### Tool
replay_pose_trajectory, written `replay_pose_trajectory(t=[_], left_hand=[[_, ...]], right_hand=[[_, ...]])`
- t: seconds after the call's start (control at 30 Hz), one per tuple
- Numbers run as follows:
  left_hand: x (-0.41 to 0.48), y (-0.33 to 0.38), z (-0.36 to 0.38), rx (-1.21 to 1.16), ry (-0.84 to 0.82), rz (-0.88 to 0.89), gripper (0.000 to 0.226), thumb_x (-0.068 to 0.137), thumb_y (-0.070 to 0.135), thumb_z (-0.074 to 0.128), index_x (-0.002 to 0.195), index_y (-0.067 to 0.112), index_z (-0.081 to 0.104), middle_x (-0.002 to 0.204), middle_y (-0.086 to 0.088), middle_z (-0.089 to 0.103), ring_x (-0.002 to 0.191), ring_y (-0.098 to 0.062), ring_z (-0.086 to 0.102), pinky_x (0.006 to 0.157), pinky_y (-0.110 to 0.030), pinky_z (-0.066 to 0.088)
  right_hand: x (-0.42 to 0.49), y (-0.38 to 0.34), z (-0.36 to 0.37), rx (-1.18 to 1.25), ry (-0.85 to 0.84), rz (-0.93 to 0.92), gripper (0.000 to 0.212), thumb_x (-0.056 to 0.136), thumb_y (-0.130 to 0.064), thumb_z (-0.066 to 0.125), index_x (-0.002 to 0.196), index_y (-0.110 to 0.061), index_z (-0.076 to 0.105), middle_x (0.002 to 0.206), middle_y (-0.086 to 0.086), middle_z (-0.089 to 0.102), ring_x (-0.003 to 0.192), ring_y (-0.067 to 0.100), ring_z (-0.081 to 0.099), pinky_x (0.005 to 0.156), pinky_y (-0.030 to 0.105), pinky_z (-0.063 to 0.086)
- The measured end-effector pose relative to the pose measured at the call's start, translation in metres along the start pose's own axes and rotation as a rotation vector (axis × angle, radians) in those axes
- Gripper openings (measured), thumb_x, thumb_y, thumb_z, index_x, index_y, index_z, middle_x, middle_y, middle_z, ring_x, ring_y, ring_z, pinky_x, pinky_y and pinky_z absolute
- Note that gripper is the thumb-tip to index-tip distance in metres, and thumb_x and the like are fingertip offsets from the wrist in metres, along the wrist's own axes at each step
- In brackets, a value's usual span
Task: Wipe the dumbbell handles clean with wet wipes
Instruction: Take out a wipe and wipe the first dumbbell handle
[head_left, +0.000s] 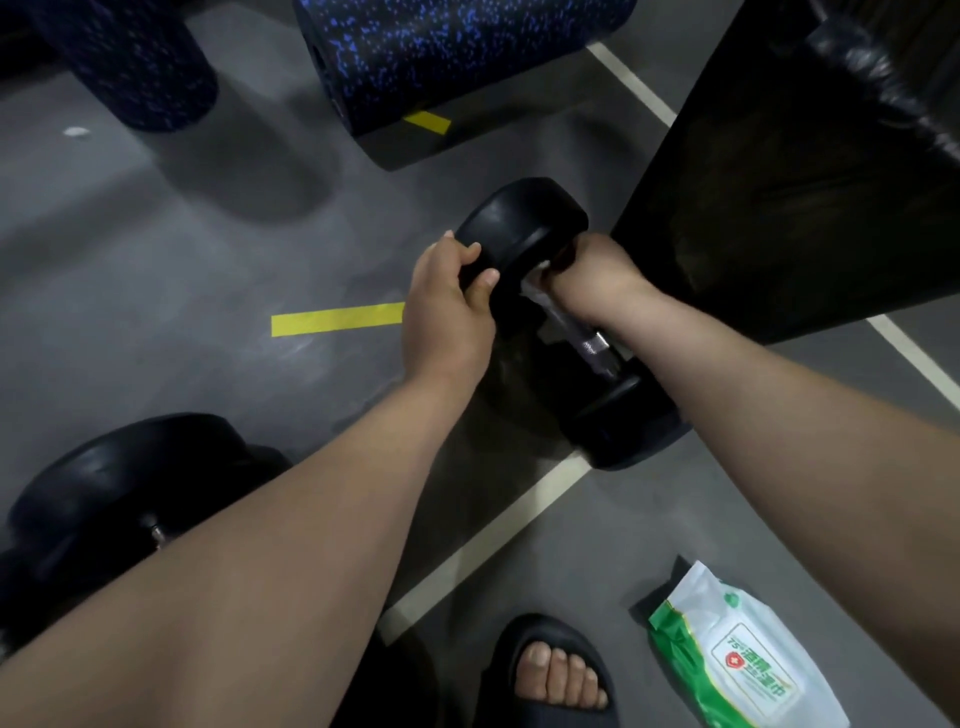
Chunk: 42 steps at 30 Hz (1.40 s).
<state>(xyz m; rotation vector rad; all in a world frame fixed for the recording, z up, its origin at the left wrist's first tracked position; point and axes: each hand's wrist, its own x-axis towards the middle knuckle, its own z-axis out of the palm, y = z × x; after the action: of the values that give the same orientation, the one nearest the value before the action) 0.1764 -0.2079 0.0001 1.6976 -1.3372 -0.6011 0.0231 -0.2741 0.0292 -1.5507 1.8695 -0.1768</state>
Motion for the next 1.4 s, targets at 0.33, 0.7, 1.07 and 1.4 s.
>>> replay_pose_trajectory(t=[0.33,0.7,1.07,1.4], left_hand=[[-0.004,-0.005,0.0,-0.035,-0.017,-0.007,0.02,0.098,0.017,0.062,0.117,0.01,0.061,0.14,-0.001,0.056,0.138,-0.012,0.044,0.094,0.008,0.021],[-0.004,-0.003,0.0,-0.04,-0.012,0.001,0.019,0.098,0.016,0.061,0.116,0.009,0.06,0.137,0.001,0.055,0.139,-0.013,0.043,0.094,0.007,0.022],[-0.003,-0.005,-0.005,-0.026,-0.061,-0.007,0.02,0.099,0.02,0.061,0.117,0.011,0.058,0.134,0.006,0.053,0.123,0.008,0.041,0.098,-0.003,0.035],[-0.001,-0.001,-0.007,-0.033,-0.058,0.002,0.019,0.098,0.019,0.062,0.115,0.011,0.059,0.13,0.011,0.051,0.13,-0.003,0.046,0.093,0.004,0.028]], right_hand=[[-0.028,0.017,-0.045,-0.823,-0.484,-0.085,0.038,0.083,-0.051,0.074,0.09,-0.017,0.06,0.092,0.005,0.066,0.081,0.024,0.063,0.068,0.032,0.047],[-0.034,0.008,-0.045,-0.749,-0.442,-0.086,0.037,0.084,-0.041,0.072,0.102,-0.009,0.065,0.095,0.009,0.068,0.082,0.026,0.063,0.065,0.029,0.044],[-0.044,0.006,-0.041,-0.83,-0.417,-0.069,0.026,0.079,-0.034,0.075,0.078,-0.01,0.064,0.075,0.008,0.065,0.066,0.023,0.062,0.059,0.031,0.051],[-0.02,-0.006,-0.013,-0.306,-0.079,0.071,0.031,0.09,-0.032,0.069,0.099,-0.004,0.062,0.087,0.01,0.064,0.084,0.029,0.064,0.068,0.032,0.053]])
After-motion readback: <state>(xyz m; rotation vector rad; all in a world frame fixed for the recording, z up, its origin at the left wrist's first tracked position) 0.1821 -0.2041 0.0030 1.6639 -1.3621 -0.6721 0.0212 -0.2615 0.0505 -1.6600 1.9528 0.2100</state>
